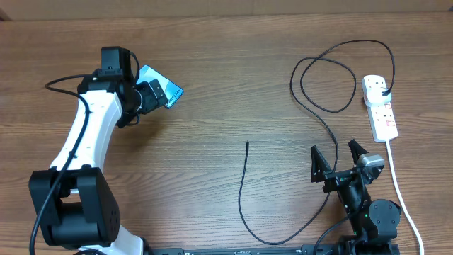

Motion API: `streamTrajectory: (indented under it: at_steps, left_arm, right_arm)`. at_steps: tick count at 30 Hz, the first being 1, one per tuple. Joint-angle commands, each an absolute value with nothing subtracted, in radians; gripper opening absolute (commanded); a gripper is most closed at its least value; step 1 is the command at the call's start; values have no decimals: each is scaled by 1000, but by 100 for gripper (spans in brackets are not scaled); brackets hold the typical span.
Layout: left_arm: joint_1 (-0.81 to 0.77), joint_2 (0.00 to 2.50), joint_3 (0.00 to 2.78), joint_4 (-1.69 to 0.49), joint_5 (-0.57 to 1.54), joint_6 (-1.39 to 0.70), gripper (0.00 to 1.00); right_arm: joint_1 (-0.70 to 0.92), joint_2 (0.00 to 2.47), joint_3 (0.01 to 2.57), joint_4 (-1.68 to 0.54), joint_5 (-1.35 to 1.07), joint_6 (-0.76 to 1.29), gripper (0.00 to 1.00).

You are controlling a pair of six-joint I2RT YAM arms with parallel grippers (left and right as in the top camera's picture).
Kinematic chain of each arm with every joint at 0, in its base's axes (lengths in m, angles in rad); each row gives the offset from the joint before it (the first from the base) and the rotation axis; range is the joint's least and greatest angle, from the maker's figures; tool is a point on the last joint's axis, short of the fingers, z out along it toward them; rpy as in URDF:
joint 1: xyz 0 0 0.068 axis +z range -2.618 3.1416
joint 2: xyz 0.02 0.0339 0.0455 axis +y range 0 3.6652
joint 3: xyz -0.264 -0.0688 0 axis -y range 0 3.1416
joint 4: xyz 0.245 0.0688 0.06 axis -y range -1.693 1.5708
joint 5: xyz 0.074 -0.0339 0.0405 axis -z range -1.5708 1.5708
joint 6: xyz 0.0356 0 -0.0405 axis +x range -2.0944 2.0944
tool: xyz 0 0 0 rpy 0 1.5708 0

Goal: Plug charger to phone and switch on socket
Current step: 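Lower the left gripper over the phone's bottom edge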

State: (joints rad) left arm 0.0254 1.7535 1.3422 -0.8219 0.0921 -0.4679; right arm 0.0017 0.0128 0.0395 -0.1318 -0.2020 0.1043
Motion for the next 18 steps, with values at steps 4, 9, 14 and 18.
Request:
streamTrajectory:
  at_steps: [4, 9, 14, 18]
  left_arm:
    - [-16, 1758, 1425, -822, 51, -513, 100]
    - [-22, 1759, 1464, -836, 33, -551, 100]
    - [-22, 1761, 1488, -841, 33, -586, 100]
    - [-22, 1765, 1499, -837, 33, -611, 100]
  right_arm:
    - [5, 6, 35, -129, -191, 101, 100]
    - [5, 6, 35, -129, -191, 101, 100]
    - [5, 6, 35, -129, -191, 101, 100]
    - [5, 6, 35, -129, -191, 101, 100]
